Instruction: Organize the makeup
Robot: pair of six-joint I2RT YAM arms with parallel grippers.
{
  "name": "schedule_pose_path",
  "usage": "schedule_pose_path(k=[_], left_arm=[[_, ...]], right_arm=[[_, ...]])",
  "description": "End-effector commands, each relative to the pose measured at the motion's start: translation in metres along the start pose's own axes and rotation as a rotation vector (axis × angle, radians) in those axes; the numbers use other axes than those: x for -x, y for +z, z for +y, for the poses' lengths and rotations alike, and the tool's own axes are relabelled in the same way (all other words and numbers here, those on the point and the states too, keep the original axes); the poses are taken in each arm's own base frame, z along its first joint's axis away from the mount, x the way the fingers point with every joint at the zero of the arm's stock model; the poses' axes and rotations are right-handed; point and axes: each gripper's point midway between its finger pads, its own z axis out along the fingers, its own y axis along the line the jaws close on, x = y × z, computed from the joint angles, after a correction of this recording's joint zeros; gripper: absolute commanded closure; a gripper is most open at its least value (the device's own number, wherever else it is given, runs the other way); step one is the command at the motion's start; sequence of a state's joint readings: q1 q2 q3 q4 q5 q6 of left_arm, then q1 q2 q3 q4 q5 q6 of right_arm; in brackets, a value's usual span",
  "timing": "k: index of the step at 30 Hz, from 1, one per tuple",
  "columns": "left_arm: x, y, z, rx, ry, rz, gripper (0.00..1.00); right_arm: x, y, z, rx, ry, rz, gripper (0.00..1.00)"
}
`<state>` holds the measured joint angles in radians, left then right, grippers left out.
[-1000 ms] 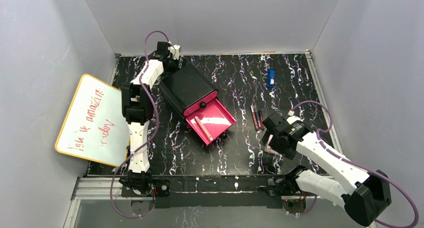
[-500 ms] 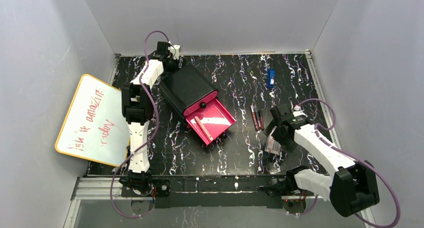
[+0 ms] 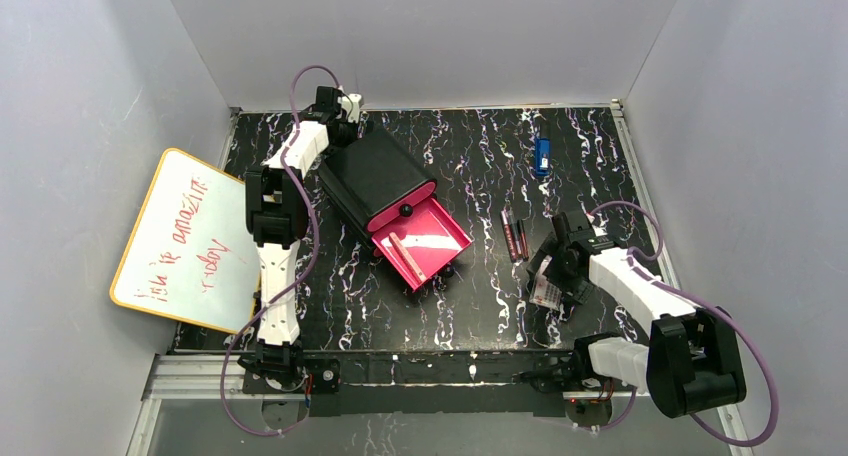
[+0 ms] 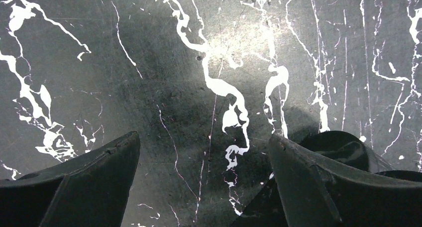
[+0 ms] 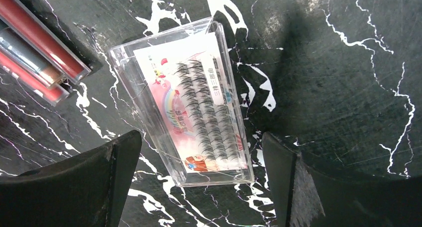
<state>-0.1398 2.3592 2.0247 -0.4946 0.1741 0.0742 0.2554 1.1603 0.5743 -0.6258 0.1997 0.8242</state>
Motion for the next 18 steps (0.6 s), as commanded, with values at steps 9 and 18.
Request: schedule_pose_path(k=[9, 18], left_arm=[[-0.003, -0.001, -0.018, -0.051, 0.012, 0.024, 0.02], [-0.004, 0.0, -0.018, -0.049, 0.013, 0.027, 0.01]], right_arm=[[0.002, 0.013, 0.006, 0.004, -0.072, 0.025, 0.03], [0.011, 0.014, 0.001, -0.051, -0.092, 0.005, 0.18]])
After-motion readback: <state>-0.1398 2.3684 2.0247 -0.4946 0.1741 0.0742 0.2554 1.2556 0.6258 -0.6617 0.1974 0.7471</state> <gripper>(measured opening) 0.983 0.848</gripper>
